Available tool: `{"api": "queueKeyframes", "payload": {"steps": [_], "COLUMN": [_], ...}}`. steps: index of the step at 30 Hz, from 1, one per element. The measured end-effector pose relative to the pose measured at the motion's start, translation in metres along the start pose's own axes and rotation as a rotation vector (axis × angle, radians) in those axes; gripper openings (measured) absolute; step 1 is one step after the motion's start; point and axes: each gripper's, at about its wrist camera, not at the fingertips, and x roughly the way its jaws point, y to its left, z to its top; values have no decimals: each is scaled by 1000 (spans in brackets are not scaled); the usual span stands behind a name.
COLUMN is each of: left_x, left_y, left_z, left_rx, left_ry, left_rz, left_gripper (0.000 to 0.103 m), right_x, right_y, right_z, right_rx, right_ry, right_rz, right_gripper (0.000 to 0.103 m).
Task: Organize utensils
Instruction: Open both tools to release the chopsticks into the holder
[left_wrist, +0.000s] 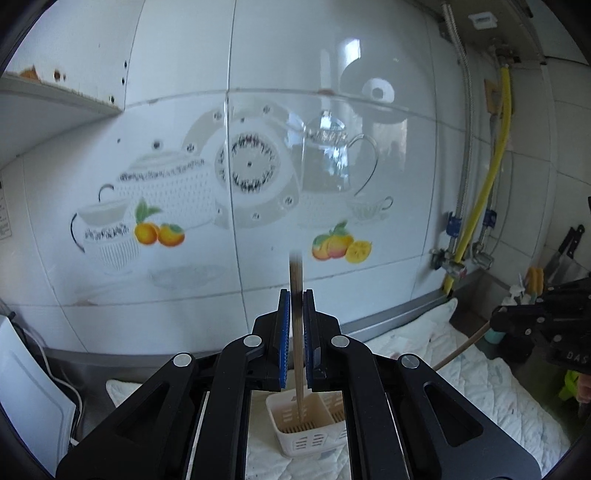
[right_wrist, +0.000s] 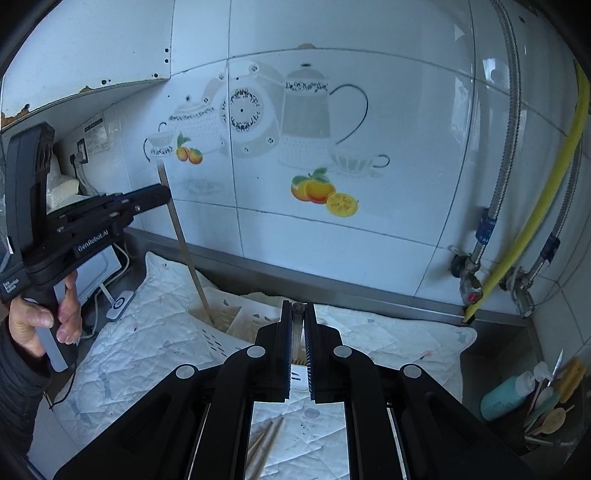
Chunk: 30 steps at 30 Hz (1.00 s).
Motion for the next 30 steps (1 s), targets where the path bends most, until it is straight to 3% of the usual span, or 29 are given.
{"api": "queueKeyframes", "payload": {"steps": [7, 9, 12, 21, 27, 30], "left_x": [-2, -10, -29, -105, -155, -177], "left_y": [4, 1, -3, -4, 2, 2], "left_z": [-7, -7, -8, -36, -71, -92], "left_rx": [-4, 8, 29, 75, 76, 96], "left_ry": [43, 40, 29, 54, 87, 101], "left_rz": [5, 3, 15, -13, 4, 37], "left_gripper": [14, 24, 34, 50, 51, 51], "right_x": [-1, -9, -24, -97, -148, -172], "right_y": [0, 1, 2, 23, 39, 45], "right_z": [1, 0, -1, -29, -52, -66], "right_rx": [12, 11, 14, 4, -17, -33], "right_ry": [-10, -23, -38, -104, -145, -163], "right_rz": [-17, -30, -33, 5, 12, 2], "right_gripper": [10, 17, 17, 23, 23, 30]}}
